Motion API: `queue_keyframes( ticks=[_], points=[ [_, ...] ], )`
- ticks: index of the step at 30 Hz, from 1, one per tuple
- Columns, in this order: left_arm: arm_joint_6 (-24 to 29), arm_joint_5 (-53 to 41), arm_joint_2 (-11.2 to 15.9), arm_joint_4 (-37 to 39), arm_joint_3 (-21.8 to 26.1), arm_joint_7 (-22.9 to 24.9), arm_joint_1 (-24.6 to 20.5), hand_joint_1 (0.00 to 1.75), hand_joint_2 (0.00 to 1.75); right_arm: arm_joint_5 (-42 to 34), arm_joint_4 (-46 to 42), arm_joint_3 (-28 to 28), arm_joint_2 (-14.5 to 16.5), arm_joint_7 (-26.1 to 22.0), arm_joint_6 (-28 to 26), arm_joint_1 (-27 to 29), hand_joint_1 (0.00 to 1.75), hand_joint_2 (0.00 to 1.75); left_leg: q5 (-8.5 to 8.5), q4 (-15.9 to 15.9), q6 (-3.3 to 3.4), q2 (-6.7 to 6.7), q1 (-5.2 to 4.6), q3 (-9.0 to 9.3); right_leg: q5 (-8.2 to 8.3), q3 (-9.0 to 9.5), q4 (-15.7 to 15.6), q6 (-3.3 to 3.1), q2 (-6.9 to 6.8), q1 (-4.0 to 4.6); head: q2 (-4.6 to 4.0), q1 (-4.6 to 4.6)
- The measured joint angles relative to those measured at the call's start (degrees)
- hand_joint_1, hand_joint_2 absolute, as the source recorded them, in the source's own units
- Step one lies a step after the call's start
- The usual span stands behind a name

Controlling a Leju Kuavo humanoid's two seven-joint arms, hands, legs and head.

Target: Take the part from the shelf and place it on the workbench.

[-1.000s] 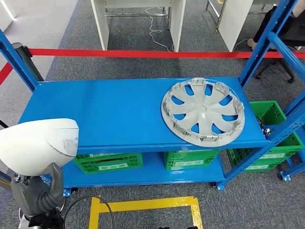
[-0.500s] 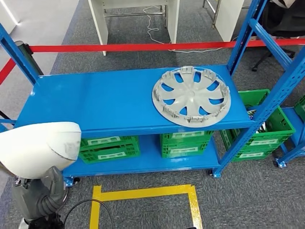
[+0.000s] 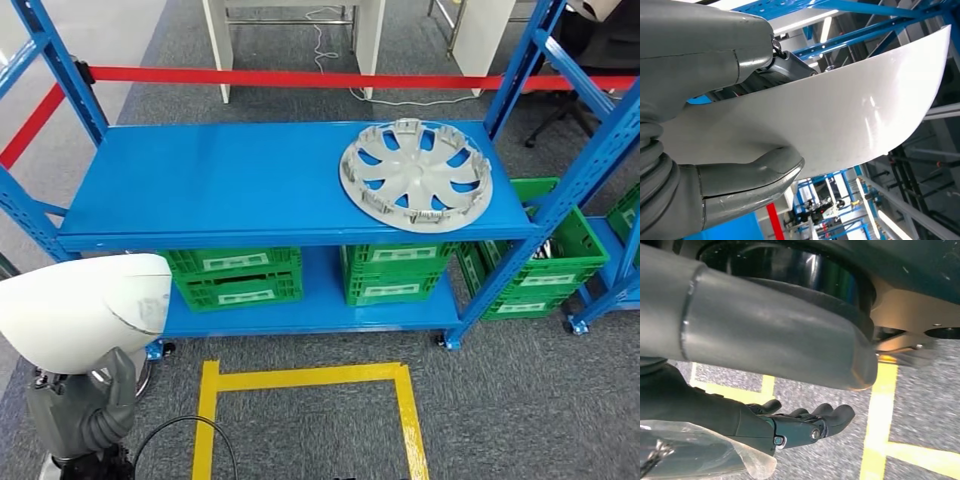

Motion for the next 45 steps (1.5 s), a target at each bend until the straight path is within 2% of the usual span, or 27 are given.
queue_keyframes(
  ticks=[2, 4, 6, 7, 9, 10, 12, 14, 15, 16, 18, 20, 22, 23, 25, 26, 28, 30, 32, 33, 34, 36, 38, 40, 41, 43, 45],
  points=[
    [0.01, -0.25, 0.06, 0.0, -0.08, 0.0, 0.01, 1.75, 1.75, 0.09, 0.0, 0.0, 0.0, 0.2, 0.21, -0.03, 0.0, 0.0, 1.4, 0.32, -0.06, 0.03, -0.25, -2.02, 2.28, 2.26, 0.95, -0.26, 0.0, 0.07, 0.0, -0.01],
    [0.05, -0.47, 0.13, -0.01, -0.2, 0.0, 0.02, 1.75, 1.75, 0.29, 0.0, 0.01, 0.0, 0.51, 0.43, -0.15, 0.0, 0.0, 2.6, 0.72, -0.3, 0.03, -0.46, -3.64, 4.54, 8.37, -5.48, -0.88, -0.02, 0.33, 0.0, -0.02],
    [0.16, -0.56, 0.16, -0.04, -0.36, 0.0, 0.01, 1.75, 1.75, 0.55, 0.01, 0.02, 0.05, 0.78, 0.53, -0.37, 0.0, 0.0, 3.73, 1.11, -0.76, 0.1, -0.65, -4.59, 3.31, 14.49, -14.12, -1.44, -0.03, 0.64, 0.01, 0.0],
    [0.21, -0.61, 0.17, -0.06, -0.42, 0.0, 0.01, 1.75, 1.75, 0.65, 0.02, 0.03, 0.11, 0.88, 0.57, -0.46, 0.0, 0.0, 4.29, 1.19, -1.07, 0.18, -0.66, -4.84, 2.37, 15.87, -16.67, -1.64, -0.02, 0.79, 0.01, 0.01],
    [0.3, -0.76, 0.2, -0.08, -0.48, 0.0, 0.04, 1.75, 1.75, 0.73, 0.11, 0.04, 0.3, 1.07, 0.75, -0.41, 0.0, 0.0, 5.21, 1.21, -1.75, 0.25, -0.47, -5.32, 2.47, 15.52, -17.93, -2.13, -0.1, 0.86, 0.01, 0.08],
    [0.34, -0.86, 0.21, -0.09, -0.5, 0.0, 0.11, 1.75, 1.75, 0.78, 0.18, 0.04, 0.38, 1.17, 0.86, -0.35, 0.0, 0.0, 4.7, 1.51, -2.14, 0.17, -0.36, -5.64, 3.07, 14.96, -17.94, -2.49, -0.22, 0.8, 0.0, 0.02],
    [0.42, -1.08, 0.27, -0.09, -0.52, 0.0, 0.25, 1.75, 1.75, 0.92, 0.31, 0.05, 0.51, 1.34, 1.13, -0.25, 0.0, 0.0, 0.11, 5.06, -2.95, -0.08, -0.11, -6.8, 4.53, 13.5, -18.0, -3.15, -0.51, 0.61, -0.01, -0.22],
    [0.46, -1.03, 0.31, -0.09, -0.55, 0.0, 0.32, 1.75, 1.75, 1.03, 0.31, 0.07, 0.52, 1.31, 1.39, -0.19, 0.0, 0.0, -5.94, 12.0, -3.64, -0.18, 0.16, -7.93, 5.71, 11.95, -17.96, -3.4, -0.62, 0.63, 0.0, -0.42],
    [0.51, -0.9, 0.33, -0.09, -0.55, 0.0, 0.34, 1.75, 1.75, 1.04, 0.31, 0.06, 0.52, 1.23, 1.51, -0.17, 0.0, 0.0, -7.44, 15.09, -3.86, -0.17, 0.28, -8.22, 6.17, 11.34, -17.93, -3.39, -0.66, 0.64, 0.01, -0.42],
    [0.59, -0.74, 0.33, -0.09, -0.55, 0.0, 0.35, 1.75, 1.75, 1.06, 0.31, 0.06, 0.52, 1.13, 1.59, -0.18, 0.0, 0.0, -7.69, 17.23, -4.01, -0.18, 0.37, -8.23, 6.57, 10.84, -17.89, -3.38, -0.82, 0.64, 0.01, -0.42],
    [0.77, -0.44, 0.33, -0.09, -0.56, 0.0, 0.37, 1.75, 1.75, 1.16, 0.31, 0.07, 0.54, 0.83, 1.67, -0.17, 0.0, 0.0, -5.0, 17.4, -4.23, -0.12, 0.59, -6.52, 7.44, 9.85, -17.65, -3.26, -1.39, 0.63, -0.01, -0.41],
    [0.88, -0.29, 0.33, -0.1, -0.57, 0.0, 0.34, 1.75, 1.75, 1.38, 0.31, 0.09, 0.57, 0.54, 1.7, -0.12, 0.0, 0.0, -1.95, 11.53, -4.28, 0.81, 0.76, -1.72, 8.22, 8.72, -17.15, -2.91, -2.16, 0.62, -0.01, -0.44],
    [0.91, -0.27, 0.32, -0.13, -0.57, 0.0, 0.21, 1.75, 1.75, 1.56, 0.31, 0.1, 0.61, 0.4, 1.71, -0.03, 0.0, 0.0, -2.11, 3.79, -3.7, 2.29, 0.52, 3.17, 8.67, 7.91, -16.45, -2.36, -3.02, 0.77, 0.01, -0.45],
    [0.93, -0.26, 0.31, -0.15, -0.57, 0.0, 0.14, 1.75, 1.75, 1.62, 0.31, 0.11, 0.62, 0.37, 1.71, -0.04, 0.0, 0.0, -2.95, 1.3, -3.18, 2.7, 0.35, 4.39, 8.88, 7.63, -16.18, -2.03, -3.51, 0.88, 0.01, -0.5],
    [0.99, -0.22, 0.28, -0.17, -0.56, 0.0, 0.25, 1.75, 1.75, 1.73, 0.31, 0.13, 0.63, 0.35, 1.73, -0.12, 0.0, 0.0, -3.55, -0.23, -1.92, 2.03, 0.24, 4.35, 9.23, 7.19, -15.93, -1.26, -4.43, 0.89, 0.01, -0.5],
    [1.01, -0.2, 0.27, -0.17, -0.55, 0.0, 0.33, 1.75, 1.75, 1.78, 0.31, 0.14, 0.63, 0.36, 1.76, -0.16, 0.0, 0.0, -3.37, -0.43, -1.43, 1.58, 0.29, 4.08, 8.93, 6.81, -15.56, -0.85, -4.1, 0.82, 0.01, -0.46],
    [1.04, -0.2, 0.19, -0.17, -0.54, 0.0, 0.42, 1.75, 1.75, 1.86, 0.31, 0.19, 0.63, 0.43, 1.8, -0.14, 0.0, 0.0, -2.52, -0.53, -0.58, 0.74, 0.35, 3.41, 6.07, 5.05, -11.78, -0.28, -2.08, 0.67, 0.01, -0.19],
    [1.08, -0.25, 0.16, -0.17, -0.53, 0.0, 0.43, 1.75, 1.75, 1.9, 0.31, 0.24, 0.63, 0.49, 1.82, -0.07, 0.0, 0.0, -1.81, -0.45, -0.13, -0.11, 0.06, 2.56, 1.68, 1.97, -4.14, -0.18, -0.36, 0.67, 0.0, 0.0],
    [1.13, -0.29, 0.16, -0.16, -0.52, 0.0, 0.49, 1.75, 1.75, 1.92, 0.31, 0.38, 0.63, 0.52, 1.85, -0.04, 0.0, 0.0, -1.16, -0.35, 0.04, -1.14, -0.33, 1.74, 0.04, 0.47, 0.53, -0.43, -0.02, 0.74, 0.01, 0.02],
    [1.15, -0.29, 0.16, -0.15, -0.51, 0.0, 0.52, 1.75, 1.75, 1.93, 0.31, 0.48, 0.63, 0.54, 1.87, -0.03, 0.0, 0.0, -0.88, -0.31, 0.05, -1.73, -0.5, 1.45, 0.79, 1.29, -0.21, -0.69, 0.08, 0.8, 0.01, 0.01],
    [1.18, -0.29, 0.15, -0.15, -0.51, 0.0, 0.52, 1.75, 1.75, 1.94, 0.31, 0.57, 0.63, 0.56, 1.88, -0.01, 0.0, 0.0, -0.66, -0.3, 0.05, -2.35, -0.65, 1.28, 2.44, 3.31, -3.31, -1.09, 0.49, 0.89, 0.01, 0.02],
    [1.22, -0.29, 0.12, -0.15, -0.51, 0.0, 0.49, 1.75, 1.75, 1.97, 0.31, 0.65, 0.62, 0.59, 1.88, 0.02, 0.0, 0.0, -0.33, -0.21, -0.09, -3.5, -0.89, 1.03, 5.41, 8.24, -11.66, -2.19, 3.19, 1.0, 0.01, -0.03],
    [1.24, -0.3, 0.09, -0.15, -0.51, 0.0, 0.36, 1.75, 1.75, 1.99, 0.31, 0.68, 0.61, 0.59, 1.88, -0.01, 0.0, 0.0, -0.03, 0.02, -0.52, -4.58, -0.81, 0.49, 6.13, 10.98, -16.31, -2.78, 5.36, 1.09, 0.01, -0.09],
    [1.29, -0.41, 0.08, -0.16, -0.52, 0.0, 0.34, 1.75, 1.75, 2.06, 0.31, 0.69, 0.64, 0.63, 1.89, 0.0, 0.0, 0.0, 0.38, 0.16, -1.23, -5.83, -0.58, -0.13, 6.18, 11.41, -17.03, -2.82, 4.65, 1.13, 0.01, -0.13],
    [1.33, -0.51, 0.09, -0.16, -0.52, 0.0, 0.4, 1.75, 1.75, 2.11, 0.31, 0.7, 0.69, 0.66, 1.9, 0.01, 0.0, 0.0, 0.32, 0.4, -1.53, -5.74, -0.56, -0.4, 6.42, 11.44, -17.29, -2.92, 3.93, 1.03, 0.01, -0.16],
    [1.42, -0.84, 0.11, -0.17, -0.52, 0.0, 0.32, 1.75, 1.75, 2.21, 0.31, 0.72, 0.81, 0.67, 1.97, 0.09, 0.0, 0.0, -1.68, 3.4, -2.25, -3.82, -0.52, -1.93, 6.82, 11.54, -17.82, -3.2, 2.19, 0.71, 0.0, -0.52],
    [1.45, -1.07, 0.11, -0.16, -0.55, 0.0, 0.23, 1.75, 1.75, 2.27, 0.31, 0.72, 0.85, 0.68, 2.04, 0.22, 0.0, 0.0, -5.6, 10.62, -3.08, -1.66, -0.06, -5.23, 6.86, 11.43, -17.89, -3.36, 0.39, 0.69, 0.0, -0.88]
  ],
)
